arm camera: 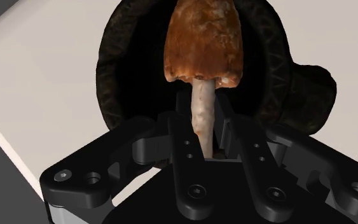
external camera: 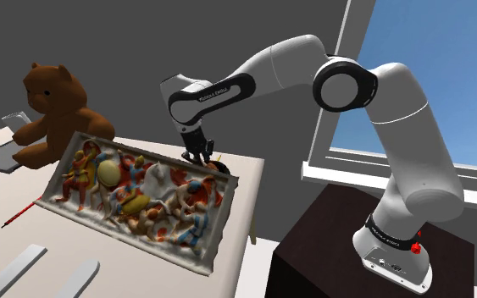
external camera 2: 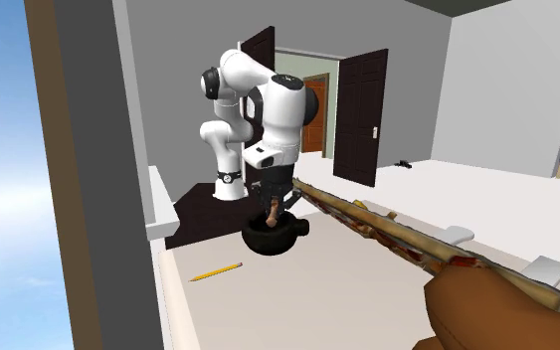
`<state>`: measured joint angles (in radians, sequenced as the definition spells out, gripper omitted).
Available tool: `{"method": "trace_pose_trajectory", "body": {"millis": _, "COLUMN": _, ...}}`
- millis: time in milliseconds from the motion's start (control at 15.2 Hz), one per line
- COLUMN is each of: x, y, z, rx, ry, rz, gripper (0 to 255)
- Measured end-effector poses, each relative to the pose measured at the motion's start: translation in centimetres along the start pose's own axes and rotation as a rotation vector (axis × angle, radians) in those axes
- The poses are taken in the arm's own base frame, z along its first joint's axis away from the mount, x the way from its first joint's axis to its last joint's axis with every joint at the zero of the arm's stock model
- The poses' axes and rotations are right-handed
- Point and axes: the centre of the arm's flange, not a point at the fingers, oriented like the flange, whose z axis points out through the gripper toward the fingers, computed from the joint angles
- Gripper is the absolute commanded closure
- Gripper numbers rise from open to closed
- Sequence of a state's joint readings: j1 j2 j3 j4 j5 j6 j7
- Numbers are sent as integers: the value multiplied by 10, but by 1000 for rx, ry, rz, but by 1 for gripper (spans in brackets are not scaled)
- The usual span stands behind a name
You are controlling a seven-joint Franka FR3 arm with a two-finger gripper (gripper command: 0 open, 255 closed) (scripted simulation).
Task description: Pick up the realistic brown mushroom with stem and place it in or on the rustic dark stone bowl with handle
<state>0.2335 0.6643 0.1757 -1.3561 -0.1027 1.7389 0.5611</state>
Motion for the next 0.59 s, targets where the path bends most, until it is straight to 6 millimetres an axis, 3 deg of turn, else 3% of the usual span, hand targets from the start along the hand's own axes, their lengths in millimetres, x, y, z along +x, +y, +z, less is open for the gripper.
{"method": "trace_pose_trajectory", "body": {"millis": 462, "x": 1, "y": 0, "z": 6, "rx": 0, "ry": 0, "rz": 0, "gripper": 255}}
{"method": "trace_pose_trajectory", "body": {"millis": 528, "x": 1, "y": 0, "z": 6, "rx": 0, "ry": 0, "rz": 0, "gripper": 0}}
{"method": "trace_pose_trajectory", "body": {"millis": 594, "x": 1, "y": 0, "z": 6, "rx": 0, "ry": 0, "rz": 0, "gripper": 0}}
